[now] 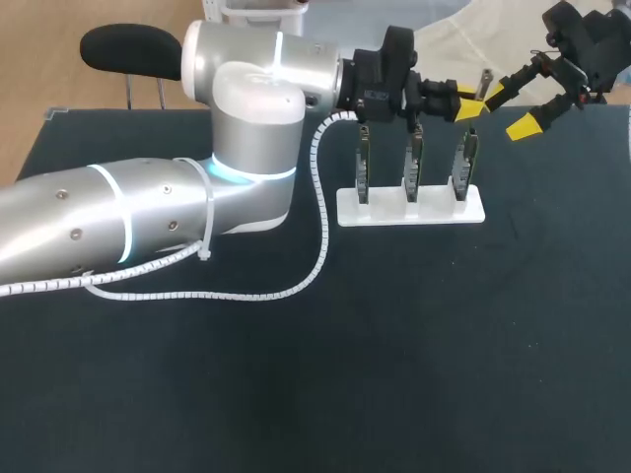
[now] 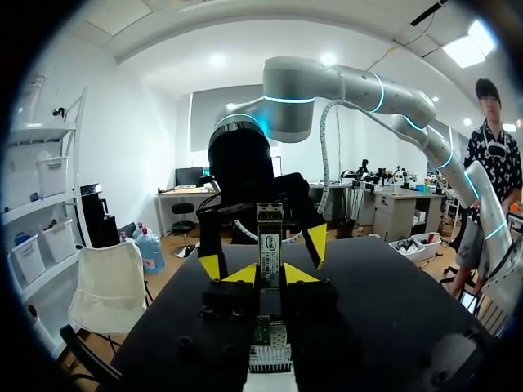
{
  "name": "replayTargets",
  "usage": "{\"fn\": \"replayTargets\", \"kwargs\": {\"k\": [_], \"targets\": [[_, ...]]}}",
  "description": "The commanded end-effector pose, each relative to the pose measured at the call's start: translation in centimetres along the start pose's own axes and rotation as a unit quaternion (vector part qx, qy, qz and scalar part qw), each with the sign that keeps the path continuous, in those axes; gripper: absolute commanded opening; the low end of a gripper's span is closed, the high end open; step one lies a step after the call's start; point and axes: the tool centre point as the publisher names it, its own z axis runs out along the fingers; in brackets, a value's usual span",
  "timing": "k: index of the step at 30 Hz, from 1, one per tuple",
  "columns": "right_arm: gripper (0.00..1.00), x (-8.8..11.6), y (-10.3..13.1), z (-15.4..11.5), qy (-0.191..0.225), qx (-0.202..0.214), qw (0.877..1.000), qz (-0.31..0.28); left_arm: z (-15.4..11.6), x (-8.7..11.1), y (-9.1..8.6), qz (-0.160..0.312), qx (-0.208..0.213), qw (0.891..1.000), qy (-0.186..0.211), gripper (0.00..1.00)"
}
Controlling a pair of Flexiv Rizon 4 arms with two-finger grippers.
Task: Pick up the optical module with the left hand, and insert it into the network port with the right hand.
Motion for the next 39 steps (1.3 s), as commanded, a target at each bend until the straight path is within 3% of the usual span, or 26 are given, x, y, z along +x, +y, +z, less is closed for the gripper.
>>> {"fn": "replayTargets", "kwargs": {"k": [1, 28, 39], "targets": [[1.00, 0.0, -0.2, 0.0, 0.000, -0.002, 1.000, 0.000, 0.1, 0.0, 0.3, 0.000, 0.003, 1.000, 0.001, 0.00], [1.00, 0.0, -0.2, 0.0, 0.000, -0.002, 1.000, 0.000, 0.2, -0.1, 0.3, 0.006, 0.010, 1.000, -0.007, 0.00], [1.00, 0.8, -1.9, -3.0, -0.001, 0.085, 0.996, 0.004, 0.2, -0.1, 0.3, 0.006, 0.010, 1.000, -0.007, 0.00]]}}
